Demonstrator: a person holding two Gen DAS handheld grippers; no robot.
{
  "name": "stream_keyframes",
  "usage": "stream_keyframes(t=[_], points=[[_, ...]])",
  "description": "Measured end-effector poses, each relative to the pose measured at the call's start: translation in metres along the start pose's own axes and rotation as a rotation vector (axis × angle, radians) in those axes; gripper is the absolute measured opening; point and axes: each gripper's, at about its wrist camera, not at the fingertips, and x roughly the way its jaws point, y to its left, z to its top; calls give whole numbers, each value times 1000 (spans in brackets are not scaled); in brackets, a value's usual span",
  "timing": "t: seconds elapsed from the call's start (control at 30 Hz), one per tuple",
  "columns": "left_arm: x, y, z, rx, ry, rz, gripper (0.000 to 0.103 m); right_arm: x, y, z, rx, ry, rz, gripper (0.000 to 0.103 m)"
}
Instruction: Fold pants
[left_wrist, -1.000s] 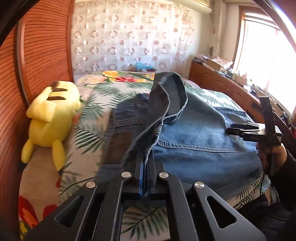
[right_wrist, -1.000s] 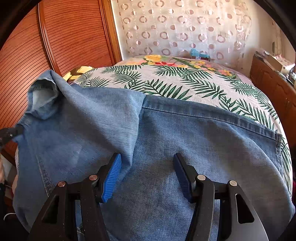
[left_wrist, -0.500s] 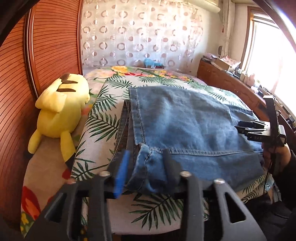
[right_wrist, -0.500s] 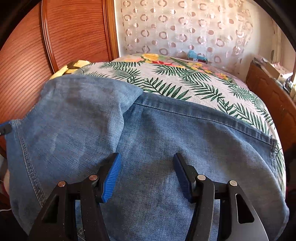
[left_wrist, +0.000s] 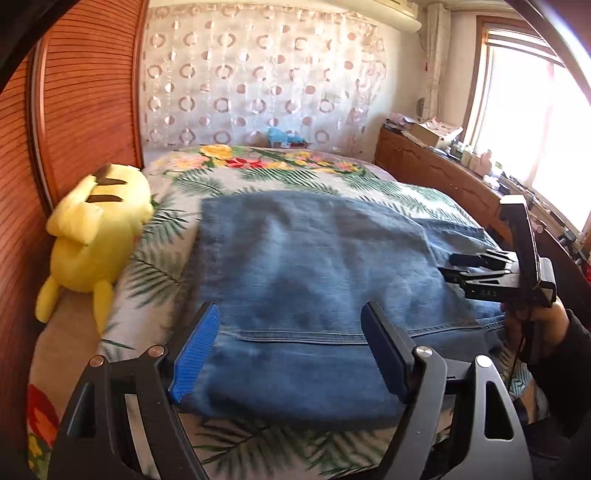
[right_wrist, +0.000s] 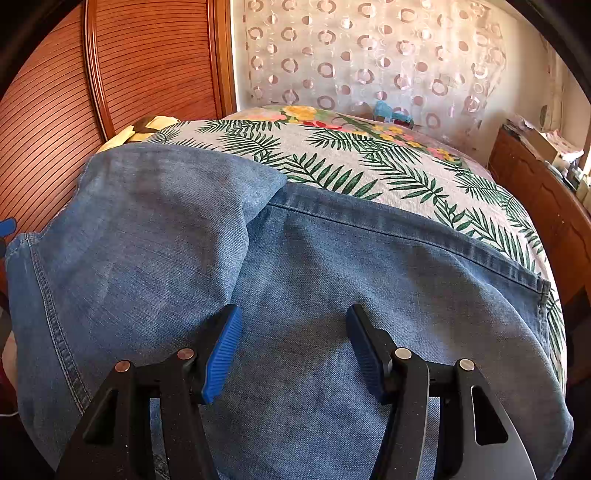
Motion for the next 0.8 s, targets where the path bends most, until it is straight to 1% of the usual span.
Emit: stream_keyframes(t=[0.2, 0.27, 0.43, 0.63, 0.8], points=[[24, -24, -12, 42, 52, -30, 79, 0, 1, 0, -4, 1, -1, 62], [32, -29, -17, 52, 65, -23, 79, 0, 0, -1, -6, 1, 0, 63], [33, -33, -24, 72, 24, 10, 80, 0, 1, -1, -7, 1, 0, 64], [35, -36, -26, 68, 13, 27, 81, 0, 1, -2, -11, 2, 2, 65], [35, -38, -28, 85, 3, 40, 81, -7, -4, -8, -4, -10, 3, 64]])
